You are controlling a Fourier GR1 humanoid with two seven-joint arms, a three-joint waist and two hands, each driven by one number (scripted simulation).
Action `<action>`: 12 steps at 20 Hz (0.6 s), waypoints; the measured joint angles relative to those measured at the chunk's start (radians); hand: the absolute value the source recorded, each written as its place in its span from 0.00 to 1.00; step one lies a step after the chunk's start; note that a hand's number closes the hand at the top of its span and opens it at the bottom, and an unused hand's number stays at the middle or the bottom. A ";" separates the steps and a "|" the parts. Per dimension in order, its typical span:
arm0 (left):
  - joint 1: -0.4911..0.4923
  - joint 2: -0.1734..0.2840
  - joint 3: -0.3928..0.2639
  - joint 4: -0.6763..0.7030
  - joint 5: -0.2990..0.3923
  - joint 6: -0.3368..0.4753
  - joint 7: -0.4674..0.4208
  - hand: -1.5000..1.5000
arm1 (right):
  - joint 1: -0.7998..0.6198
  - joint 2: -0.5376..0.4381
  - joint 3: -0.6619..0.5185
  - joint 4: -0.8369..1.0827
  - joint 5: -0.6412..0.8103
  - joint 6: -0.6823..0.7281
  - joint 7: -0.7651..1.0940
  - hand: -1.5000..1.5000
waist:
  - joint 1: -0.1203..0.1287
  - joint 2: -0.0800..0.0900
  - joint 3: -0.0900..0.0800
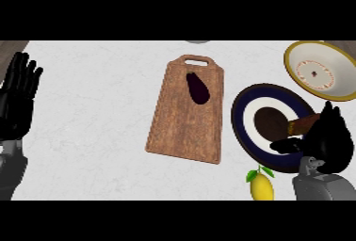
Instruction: Pick the sweet potato from the plate and place it in the bowl
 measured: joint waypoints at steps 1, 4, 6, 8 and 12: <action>0.014 -0.004 0.004 -0.019 -0.008 -0.001 0.009 0.50 | 0.001 -0.002 -0.010 -0.003 0.000 0.000 -0.008 0.00 | 0.001 0.000 0.000; 0.026 -0.020 0.019 -0.033 -0.029 -0.022 0.013 0.50 | -0.004 -0.006 -0.040 0.033 -0.006 -0.014 -0.041 0.00 | 0.003 0.000 0.000; 0.030 -0.037 0.029 -0.031 -0.046 -0.032 0.006 0.50 | -0.012 -0.005 -0.050 0.050 -0.005 -0.018 -0.053 0.00 | 0.004 0.000 0.000; 0.013 -0.042 0.048 -0.021 -0.056 -0.044 0.018 0.50 | -0.020 0.007 -0.046 0.059 0.005 -0.019 -0.052 0.00 | 0.004 0.000 0.000; 0.000 -0.044 0.067 -0.057 -0.071 -0.051 0.068 0.50 | -0.029 0.002 -0.079 0.120 -0.008 -0.030 -0.069 0.00 | 0.004 0.000 0.000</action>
